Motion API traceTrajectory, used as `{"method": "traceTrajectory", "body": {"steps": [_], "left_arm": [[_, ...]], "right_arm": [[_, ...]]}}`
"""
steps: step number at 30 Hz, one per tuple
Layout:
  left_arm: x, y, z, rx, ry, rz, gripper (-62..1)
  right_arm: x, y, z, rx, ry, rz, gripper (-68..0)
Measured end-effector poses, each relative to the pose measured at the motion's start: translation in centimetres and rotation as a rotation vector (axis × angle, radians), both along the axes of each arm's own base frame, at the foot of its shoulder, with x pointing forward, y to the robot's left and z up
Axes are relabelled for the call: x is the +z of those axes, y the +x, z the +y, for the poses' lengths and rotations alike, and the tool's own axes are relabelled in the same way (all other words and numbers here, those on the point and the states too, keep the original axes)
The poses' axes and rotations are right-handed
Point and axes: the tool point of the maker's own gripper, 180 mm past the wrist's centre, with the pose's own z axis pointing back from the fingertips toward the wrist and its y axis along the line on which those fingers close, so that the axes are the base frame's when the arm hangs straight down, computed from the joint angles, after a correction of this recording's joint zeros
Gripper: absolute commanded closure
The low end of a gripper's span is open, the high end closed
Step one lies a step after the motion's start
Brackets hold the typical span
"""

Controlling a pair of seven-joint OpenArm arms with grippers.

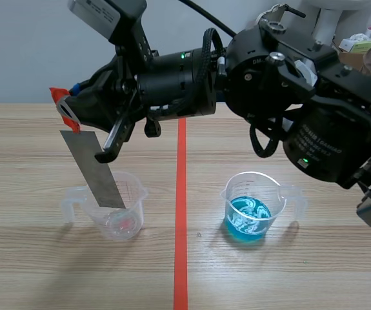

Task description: Do the redox reaction experiment

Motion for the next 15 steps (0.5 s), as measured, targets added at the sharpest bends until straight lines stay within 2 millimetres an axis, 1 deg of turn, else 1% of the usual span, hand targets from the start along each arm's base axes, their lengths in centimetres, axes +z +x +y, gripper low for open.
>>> {"method": "traceTrajectory", "body": {"steps": [5, 10, 15], "left_arm": [[0.0, 0.0, 0.0, 0.000, 0.001, 0.000, -62.3], [0.0, 0.0, 0.0, 0.000, 0.000, 0.000, -62.3], [0.0, 0.0, 0.0, 0.000, 0.001, 0.000, -62.3]], "right_arm": [[-1.9, 0.6, 0.0, -0.016, -0.018, 0.004, -0.9], [-3.6, 0.6, 0.3, -0.012, -0.031, 0.004, -0.9], [-4.2, 0.5, 0.4, -0.002, -0.040, -0.029, -0.9]]}}
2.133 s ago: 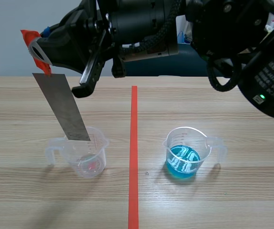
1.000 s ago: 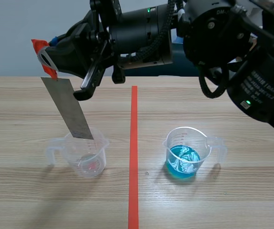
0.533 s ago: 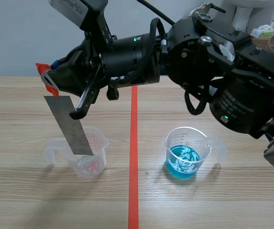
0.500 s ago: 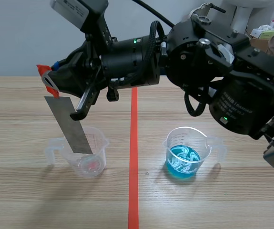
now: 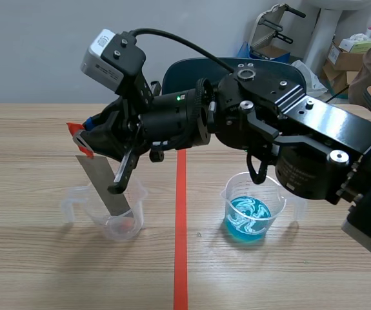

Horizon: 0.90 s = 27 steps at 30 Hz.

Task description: Do the redox reaction experiment

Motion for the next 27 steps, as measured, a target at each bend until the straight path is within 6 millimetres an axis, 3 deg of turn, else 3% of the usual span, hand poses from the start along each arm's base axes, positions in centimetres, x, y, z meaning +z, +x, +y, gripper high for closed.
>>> {"method": "traceTrajectory", "body": {"steps": [9, 14, 23, 25, 27], "left_arm": [[0.0, 0.0, 0.0, 0.000, 0.000, 0.000, -62.3], [0.0, 0.0, 0.0, 0.000, 0.000, 0.000, -62.3], [0.0, 0.0, 0.0, 0.000, 0.000, 0.000, -62.3], [0.0, 0.0, 0.0, 0.000, 0.000, 0.000, -62.3], [0.0, 0.0, 0.0, 0.000, 0.000, 0.000, -62.3]], "right_arm": [[-0.5, -0.3, 0.0, 0.018, -0.018, -0.085, -0.9], [-1.4, -0.9, 0.0, 0.019, -0.030, -0.071, -0.8], [-1.4, -1.0, 0.0, 0.020, -0.027, -0.071, -1.1], [-1.4, -1.0, 0.0, 0.020, -0.027, -0.071, -5.1], [-1.4, -1.0, 0.0, 0.020, -0.027, -0.071, -13.4]]}}
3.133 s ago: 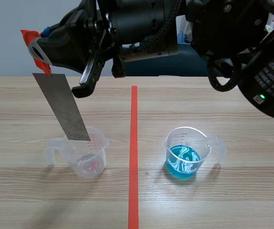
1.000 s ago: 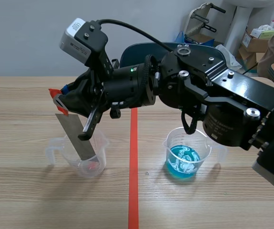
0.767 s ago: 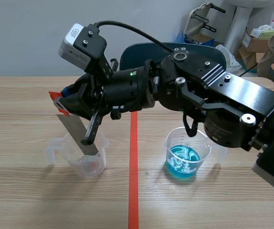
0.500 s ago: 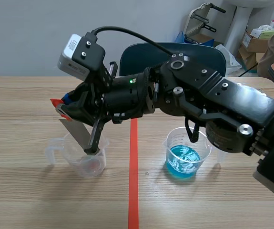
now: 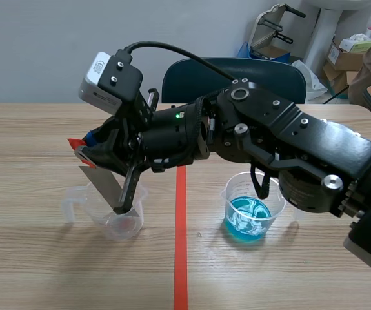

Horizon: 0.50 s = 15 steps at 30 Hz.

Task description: Do the redox reaction experiment

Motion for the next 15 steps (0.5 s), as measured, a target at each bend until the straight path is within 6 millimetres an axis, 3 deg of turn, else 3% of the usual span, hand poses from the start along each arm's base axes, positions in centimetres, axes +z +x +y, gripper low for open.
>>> {"method": "traceTrajectory", "body": {"steps": [8, 15], "left_arm": [[0.01, 0.00, 0.00, 0.000, 0.000, 0.000, -62.3], [-0.01, 0.00, 0.01, 0.000, 0.001, 0.000, -62.3]], "right_arm": [[0.53, -0.11, 0.12, 0.001, 0.034, 0.028, -67.7], [0.90, -0.22, 0.46, 0.004, 0.051, 0.036, -67.9]]}}
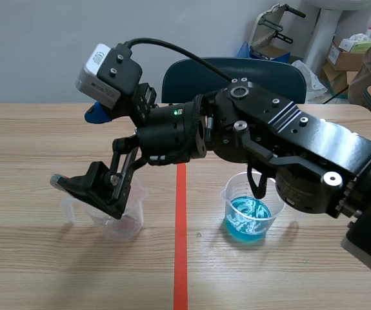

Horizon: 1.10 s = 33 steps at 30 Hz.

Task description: Do the redox reaction experiment

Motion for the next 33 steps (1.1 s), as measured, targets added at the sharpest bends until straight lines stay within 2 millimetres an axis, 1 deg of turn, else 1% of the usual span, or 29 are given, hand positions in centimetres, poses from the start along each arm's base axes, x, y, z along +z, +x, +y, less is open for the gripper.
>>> {"method": "traceTrajectory", "body": {"steps": [4, 27, 33], "left_arm": [[-0.01, 0.00, 0.00, 0.000, 0.000, 0.000, -62.3], [-0.05, 0.00, 0.03, 0.001, 0.002, 0.002, -62.3], [-0.05, 0.00, 0.03, 0.001, 0.002, 0.002, -62.3]], "right_arm": [[0.18, -0.08, 0.24, 0.003, 0.007, 0.000, -67.9], [0.18, -0.08, 0.24, 0.003, 0.007, 0.000, -67.9], [-0.24, -0.02, 0.15, -0.001, -0.016, 0.002, -67.9]]}}
